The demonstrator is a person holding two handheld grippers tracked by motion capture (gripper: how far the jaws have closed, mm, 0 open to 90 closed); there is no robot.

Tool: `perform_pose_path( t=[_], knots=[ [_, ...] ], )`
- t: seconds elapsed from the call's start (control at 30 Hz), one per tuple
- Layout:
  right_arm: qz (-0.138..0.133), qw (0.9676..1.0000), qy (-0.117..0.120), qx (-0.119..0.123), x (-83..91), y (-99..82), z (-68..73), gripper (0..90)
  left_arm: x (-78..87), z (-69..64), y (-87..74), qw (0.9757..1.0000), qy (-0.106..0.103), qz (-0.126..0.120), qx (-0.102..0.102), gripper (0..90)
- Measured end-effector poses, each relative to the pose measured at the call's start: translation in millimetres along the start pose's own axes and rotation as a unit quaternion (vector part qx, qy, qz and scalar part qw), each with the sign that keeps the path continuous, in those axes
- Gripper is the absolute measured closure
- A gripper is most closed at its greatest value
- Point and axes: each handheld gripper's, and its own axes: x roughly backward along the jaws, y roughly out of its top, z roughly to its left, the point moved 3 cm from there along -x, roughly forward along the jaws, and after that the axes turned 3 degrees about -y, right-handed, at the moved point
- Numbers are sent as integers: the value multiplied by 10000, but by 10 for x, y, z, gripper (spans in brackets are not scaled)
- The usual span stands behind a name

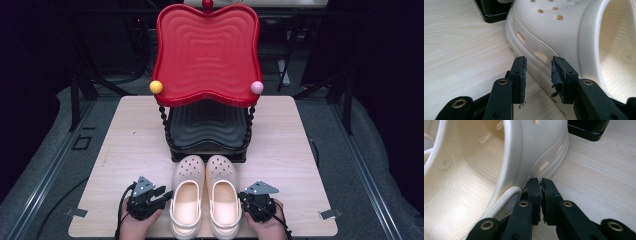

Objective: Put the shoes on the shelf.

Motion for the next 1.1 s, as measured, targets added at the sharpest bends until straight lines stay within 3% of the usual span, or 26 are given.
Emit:
perform_pose_path(
  t=[0.07, 0.17, 0.37, 0.5, 0.67, 0.8, 0.9, 1.1],
  knots=[
    [-16, 10000, 27, -51, 4, -2, 3, 866, 2, -12, 0, 10000, 7, 1, -12, 658],
    [26, 9994, 270, -228, 9, -18, 10, 869, 0, -14, -15, 9999, -54, -35, 93, 690],
    [15, 9991, 406, -85, 12, -19, 128, 891, -9, -42, -16, 9999, -99, -70, 76, 740],
    [-16, 9992, 394, -78, 11, -19, 134, 888, -10, -51, -14, 9999, -112, -77, 90, 761],
    [23, 9991, 417, -115, 12, -9, 89, 827, -7, -15, -1, 9998, -141, -23, 163, 710],
    [-125, 9992, 372, -125, 57, 32, 31, 799, 10, 3, 19, 9996, -158, -101, 204, 666],
    [-245, 9991, 297, -161, 96, 49, -13, 773, 40, 2, 39, 9997, -177, -134, 123, 653],
    [-395, 9984, 334, -205, 145, 73, -62, 732, 125, -3, 88, 9990, -291, -315, 110, 638]
  ],
)
